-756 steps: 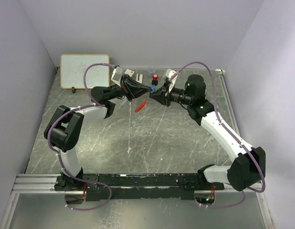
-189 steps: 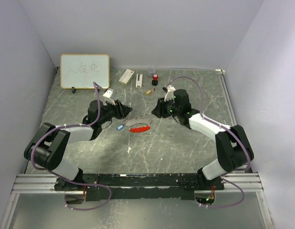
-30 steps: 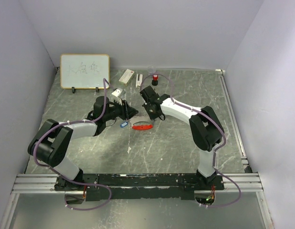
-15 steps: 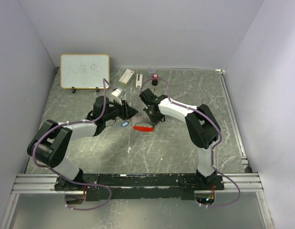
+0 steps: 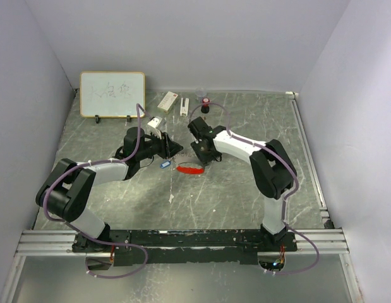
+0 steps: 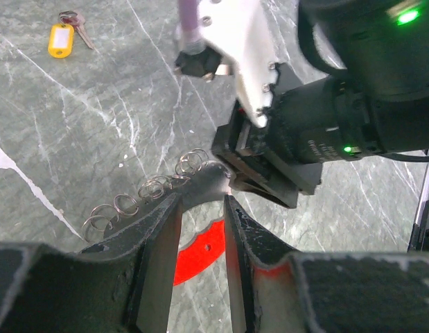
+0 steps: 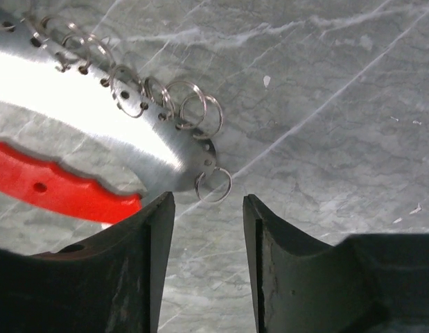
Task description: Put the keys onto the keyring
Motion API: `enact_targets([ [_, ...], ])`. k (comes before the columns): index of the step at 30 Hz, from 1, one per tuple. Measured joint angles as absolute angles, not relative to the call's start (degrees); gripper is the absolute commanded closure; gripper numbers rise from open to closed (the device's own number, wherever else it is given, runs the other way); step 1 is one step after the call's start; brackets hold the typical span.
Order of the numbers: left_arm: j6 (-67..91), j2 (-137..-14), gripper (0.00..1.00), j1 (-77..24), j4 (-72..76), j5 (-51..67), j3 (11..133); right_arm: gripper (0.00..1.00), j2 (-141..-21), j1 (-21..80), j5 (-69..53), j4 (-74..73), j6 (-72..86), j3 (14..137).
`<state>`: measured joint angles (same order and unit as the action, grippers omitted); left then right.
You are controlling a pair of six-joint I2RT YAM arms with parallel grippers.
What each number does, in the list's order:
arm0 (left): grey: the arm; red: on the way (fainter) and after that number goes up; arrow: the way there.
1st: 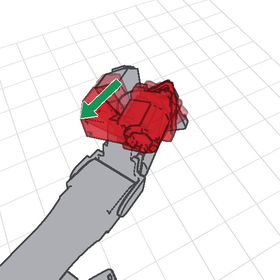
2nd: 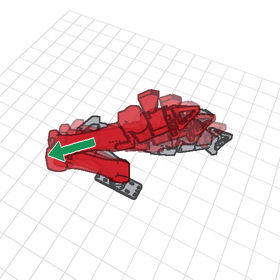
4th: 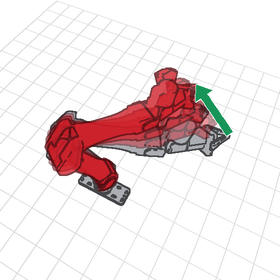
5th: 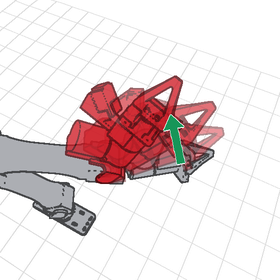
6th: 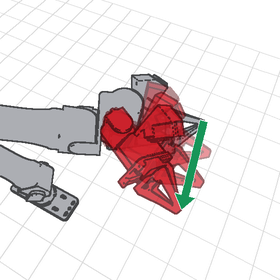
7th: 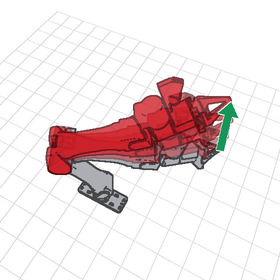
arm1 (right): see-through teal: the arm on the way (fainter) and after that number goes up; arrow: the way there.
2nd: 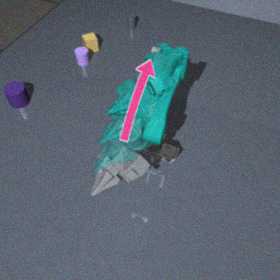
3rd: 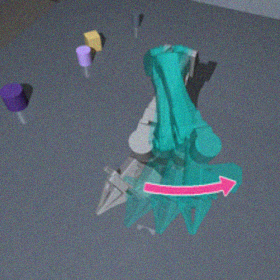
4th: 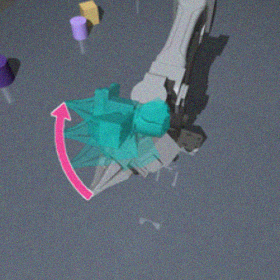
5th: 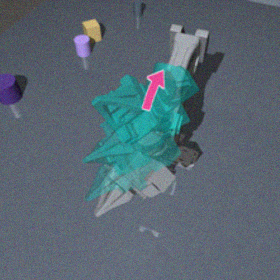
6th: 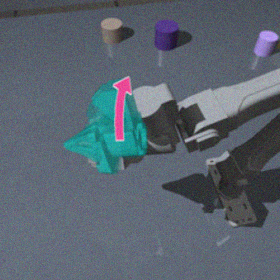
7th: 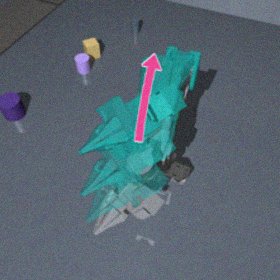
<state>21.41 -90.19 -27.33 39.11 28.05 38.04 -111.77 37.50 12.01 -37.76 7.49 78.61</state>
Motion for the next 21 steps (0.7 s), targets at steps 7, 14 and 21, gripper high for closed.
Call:
enact_targets([
  [7, 21.4, -90.2, 0.61, -27.3, 39.1, 28.1, 38.0, 0.53, -104.1, 35.1, 9.6, -34.3, 7.9, 74.0],
  [14, 15.2, -90.2, 0.57, -31.6, 35.6, 26.1, 39.0, 0.53, -96.4, 27.9, 4.8, -25.8, 10.1, 64.8],
  [21, 2.8, -93.3, 0.53, -41.5, 28.6, 19.5, 46.5, 0.53, -85.1, 21.9, 3.0, -18.2, 12.7, 59.7],
])
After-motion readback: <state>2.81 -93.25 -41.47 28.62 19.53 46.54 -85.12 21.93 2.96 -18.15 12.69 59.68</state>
